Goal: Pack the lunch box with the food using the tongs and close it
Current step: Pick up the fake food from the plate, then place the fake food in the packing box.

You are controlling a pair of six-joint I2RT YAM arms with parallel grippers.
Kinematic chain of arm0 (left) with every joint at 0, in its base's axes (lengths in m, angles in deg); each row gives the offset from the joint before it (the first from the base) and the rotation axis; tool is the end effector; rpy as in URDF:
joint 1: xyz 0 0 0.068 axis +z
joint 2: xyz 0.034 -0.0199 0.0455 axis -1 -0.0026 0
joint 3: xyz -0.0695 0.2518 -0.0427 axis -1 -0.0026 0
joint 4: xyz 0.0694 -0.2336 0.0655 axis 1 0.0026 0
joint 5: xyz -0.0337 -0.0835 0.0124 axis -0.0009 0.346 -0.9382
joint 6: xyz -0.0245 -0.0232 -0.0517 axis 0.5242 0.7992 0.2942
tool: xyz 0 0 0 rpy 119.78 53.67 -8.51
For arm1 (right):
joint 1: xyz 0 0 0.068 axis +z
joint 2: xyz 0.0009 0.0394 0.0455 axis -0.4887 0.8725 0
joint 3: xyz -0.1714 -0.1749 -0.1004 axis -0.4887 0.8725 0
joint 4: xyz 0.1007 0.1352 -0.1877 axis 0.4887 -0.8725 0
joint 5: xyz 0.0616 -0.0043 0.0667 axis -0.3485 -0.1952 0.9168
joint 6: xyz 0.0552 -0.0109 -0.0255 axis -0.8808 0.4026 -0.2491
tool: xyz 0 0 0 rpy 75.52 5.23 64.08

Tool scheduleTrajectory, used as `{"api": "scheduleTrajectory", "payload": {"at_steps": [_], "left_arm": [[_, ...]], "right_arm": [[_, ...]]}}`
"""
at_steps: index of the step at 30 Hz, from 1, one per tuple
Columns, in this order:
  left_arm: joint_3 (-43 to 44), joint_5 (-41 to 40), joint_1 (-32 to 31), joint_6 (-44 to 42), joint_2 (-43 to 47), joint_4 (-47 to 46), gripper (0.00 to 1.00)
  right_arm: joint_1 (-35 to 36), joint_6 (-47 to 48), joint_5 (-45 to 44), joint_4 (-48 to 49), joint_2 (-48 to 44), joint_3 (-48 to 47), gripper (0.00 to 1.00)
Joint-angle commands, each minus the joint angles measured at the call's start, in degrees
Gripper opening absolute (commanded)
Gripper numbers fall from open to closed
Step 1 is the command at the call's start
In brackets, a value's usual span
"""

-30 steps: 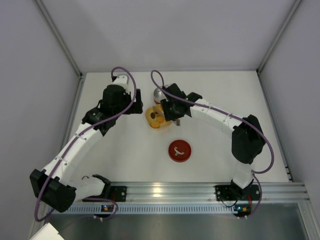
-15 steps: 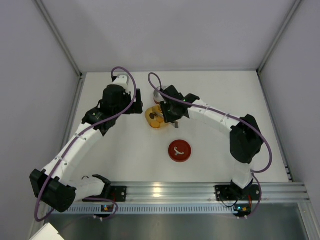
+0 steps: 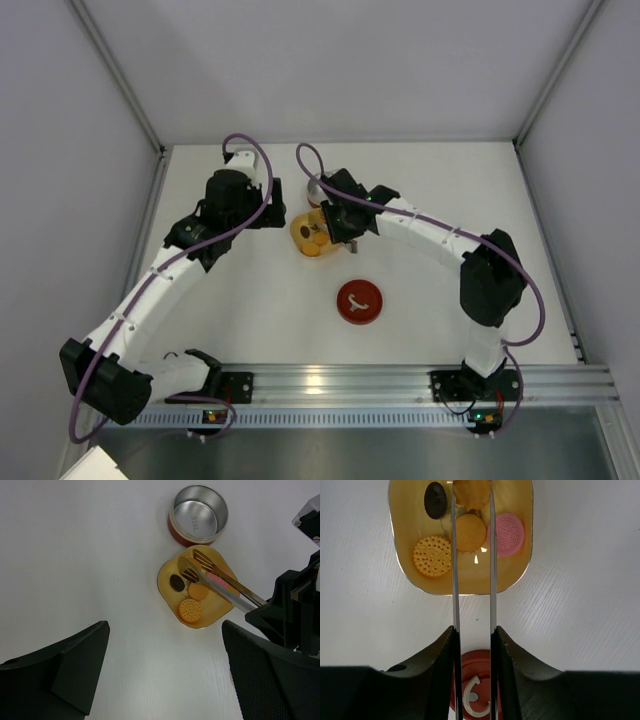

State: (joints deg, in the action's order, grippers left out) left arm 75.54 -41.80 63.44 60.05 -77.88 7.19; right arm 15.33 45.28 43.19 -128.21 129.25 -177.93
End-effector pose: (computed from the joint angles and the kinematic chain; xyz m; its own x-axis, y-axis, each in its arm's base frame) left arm 0.2415 -0.1109 0.3473 -0.5124 -0.0581 -0.8568 0.1635 0.9729 -0.1637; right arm 0.2902 0.2766 0.2511 -0.7763 -0.2783 -0.5656 -0.3904 0.9167 0.0848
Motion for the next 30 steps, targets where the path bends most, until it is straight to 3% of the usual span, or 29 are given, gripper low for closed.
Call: {"api": "scheduleTrajectory", "payload": {"at_steps": [1,12,24,30], "left_arm": [[-0.3,0.1,0.0,-0.3,0.6,-0.1,0.99],[-0.4,0.2,0.0,-0.3,0.3,-0.1,0.99],[-0.5,0.1,0.0,-0.3,-0.4,-0.1,0.99],[-0.4,0.2,0.0,-0.3,-0.5,0.0,0.99]], "right_arm": [[1.3,1.0,-2.7,-2.2,-4.3,-4.2,0.23],[-1.4,2.7,-2.5,-4.6,-4.4,-11.7,0.25],[-6.7,3.7,-2.1,-7.0,3.2,-25.4,0.27],[-7.5,3.9,-1.4,-6.7,5.8,-26.3,0.28]]}}
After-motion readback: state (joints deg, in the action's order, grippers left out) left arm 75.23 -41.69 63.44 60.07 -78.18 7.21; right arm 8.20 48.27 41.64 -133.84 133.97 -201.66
